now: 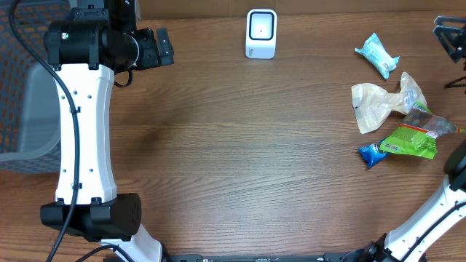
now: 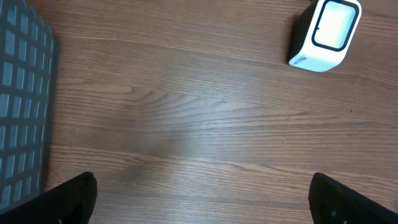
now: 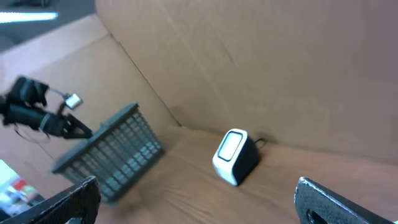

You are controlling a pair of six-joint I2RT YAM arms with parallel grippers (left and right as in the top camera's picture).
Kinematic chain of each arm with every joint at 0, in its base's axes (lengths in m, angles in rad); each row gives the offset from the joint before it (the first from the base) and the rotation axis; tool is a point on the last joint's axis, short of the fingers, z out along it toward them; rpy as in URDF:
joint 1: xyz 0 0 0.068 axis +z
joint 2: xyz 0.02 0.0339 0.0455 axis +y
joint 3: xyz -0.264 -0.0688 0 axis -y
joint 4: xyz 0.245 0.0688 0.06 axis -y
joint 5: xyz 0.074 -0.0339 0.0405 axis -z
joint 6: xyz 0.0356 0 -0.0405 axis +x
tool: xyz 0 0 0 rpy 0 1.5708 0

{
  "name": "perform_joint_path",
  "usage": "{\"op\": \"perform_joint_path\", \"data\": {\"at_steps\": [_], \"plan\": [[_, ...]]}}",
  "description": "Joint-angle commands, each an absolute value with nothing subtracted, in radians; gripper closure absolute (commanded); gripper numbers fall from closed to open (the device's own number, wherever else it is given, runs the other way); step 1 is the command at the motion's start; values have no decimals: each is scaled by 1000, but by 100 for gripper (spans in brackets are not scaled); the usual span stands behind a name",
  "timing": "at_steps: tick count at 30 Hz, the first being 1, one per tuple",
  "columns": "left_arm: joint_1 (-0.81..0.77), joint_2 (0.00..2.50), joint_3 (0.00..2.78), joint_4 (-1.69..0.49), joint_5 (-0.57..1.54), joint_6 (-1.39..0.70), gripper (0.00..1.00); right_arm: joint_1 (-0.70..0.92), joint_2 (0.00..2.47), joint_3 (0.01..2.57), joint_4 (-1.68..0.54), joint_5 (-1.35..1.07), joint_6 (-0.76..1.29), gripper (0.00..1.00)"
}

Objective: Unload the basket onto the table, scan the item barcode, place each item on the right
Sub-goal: 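Lower the mint-green pack at the upper right and open the right gripper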

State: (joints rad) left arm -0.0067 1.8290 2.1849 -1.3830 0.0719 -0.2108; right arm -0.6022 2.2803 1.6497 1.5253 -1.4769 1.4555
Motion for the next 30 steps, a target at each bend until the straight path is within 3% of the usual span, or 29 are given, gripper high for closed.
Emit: {"op": "perform_joint_path", "data": {"at_steps": [1,6,11,17,20,23,30], "plan": [[-7,1812,2188,-1380,78,-224,0,-569,2236,1665,1551,-1565,1672,0],[-7,1812,2188,-1380,78,-224,0,-508,2207,1671,1526,-1565,1707,0],[-7,1812,2188,-1381,78,-224,0,-426,2205,1691,1356,-1523,1706,0],[-7,1812,2188,-1381,78,-224,0,-347,2205,1691,1020,-1296,1694,0],[-7,1812,2188,-1380,78,-224,0,-339,2205,1691,981,-1214,1671,0],[-6,1812,2188,-1381,78,-224,0,-325,2205,1691,857,-1146,1583,0],[-7,1812,2188,-1380,78,-224,0,-281,2205,1726,263,-987,1121,0]]}}
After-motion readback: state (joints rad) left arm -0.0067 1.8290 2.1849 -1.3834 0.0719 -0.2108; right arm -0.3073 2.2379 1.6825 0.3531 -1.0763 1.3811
